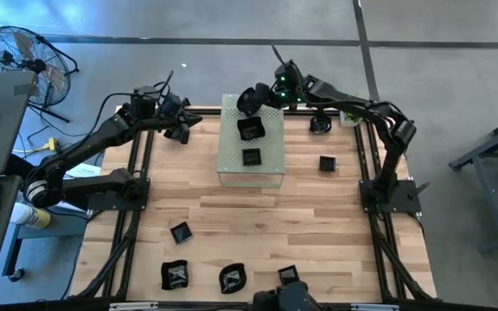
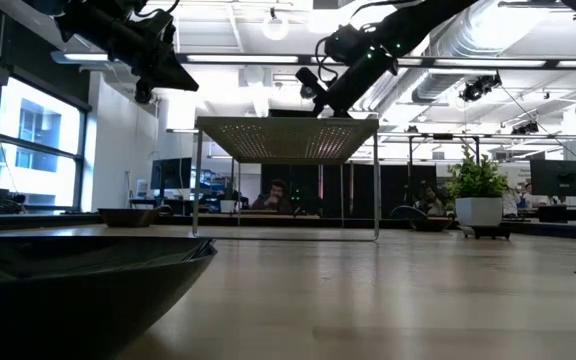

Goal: Pick & Place Mini shaped plates
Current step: Stack the top black leaf-shaped plate on top of the black leaf-shaped plate on the shelf, then stack the top black square plate on top of the black square plate on the shelf, then stack the bottom black distorted plate on top of the black distorted plate on the shelf

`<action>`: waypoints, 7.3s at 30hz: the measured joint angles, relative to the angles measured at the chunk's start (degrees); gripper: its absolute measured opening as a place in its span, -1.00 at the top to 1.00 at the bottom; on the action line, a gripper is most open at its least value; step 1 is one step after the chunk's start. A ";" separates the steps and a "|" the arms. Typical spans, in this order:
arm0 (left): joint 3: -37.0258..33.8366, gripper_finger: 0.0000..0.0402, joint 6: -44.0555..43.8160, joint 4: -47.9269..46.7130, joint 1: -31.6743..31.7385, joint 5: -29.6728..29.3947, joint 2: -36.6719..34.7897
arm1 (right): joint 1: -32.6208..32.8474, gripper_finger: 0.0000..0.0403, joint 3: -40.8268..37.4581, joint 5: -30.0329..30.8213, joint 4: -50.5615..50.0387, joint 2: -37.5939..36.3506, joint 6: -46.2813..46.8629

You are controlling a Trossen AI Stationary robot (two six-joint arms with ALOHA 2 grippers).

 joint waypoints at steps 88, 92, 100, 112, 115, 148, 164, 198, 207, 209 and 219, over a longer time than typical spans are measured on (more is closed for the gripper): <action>-13.74 0.35 -44.23 -25.87 -61.05 -10.74 1.57 | 14.27 0.98 -47.08 15.10 30.38 -47.82 -32.22; -17.63 0.32 -46.94 -23.33 -64.78 -13.48 1.60 | 14.27 0.99 -47.08 15.10 30.37 -47.80 -32.65; -22.49 0.40 -50.61 -14.32 -69.38 -14.53 1.59 | 14.27 0.99 -47.08 15.52 30.38 -47.80 -32.66; -24.41 0.62 -51.65 -7.52 -71.28 -14.54 7.97 | 14.27 0.99 -47.08 14.96 30.38 -47.78 -33.75; -24.41 0.75 -52.13 -3.95 -71.25 -13.38 8.96 | 14.27 0.99 -47.08 14.42 30.37 -47.78 -34.53; 3.73 1.00 -73.68 -0.86 -48.93 -33.99 5.97 | 14.32 0.98 -47.08 9.03 29.88 -47.76 -27.95; 12.55 1.00 -78.38 5.22 -34.80 -23.82 24.57 | 14.32 0.98 -47.08 6.92 29.01 -47.76 -28.38; 12.44 0.78 -66.41 2.49 -34.80 -25.08 25.20 | 14.32 0.97 -47.08 5.30 29.02 -47.76 -29.64; 13.25 0.92 -46.13 0.53 -34.80 -25.07 17.55 | 14.32 0.99 -47.06 0.84 27.75 -48.03 -31.16; 13.30 0.98 -42.11 -1.11 -34.82 -24.72 15.61 | 14.31 0.99 -47.06 0.17 27.10 -48.31 -31.17; 13.31 0.99 -25.84 -20.28 -42.38 -18.27 12.26 | 16.07 0.99 -47.06 -0.18 18.51 -53.02 -33.17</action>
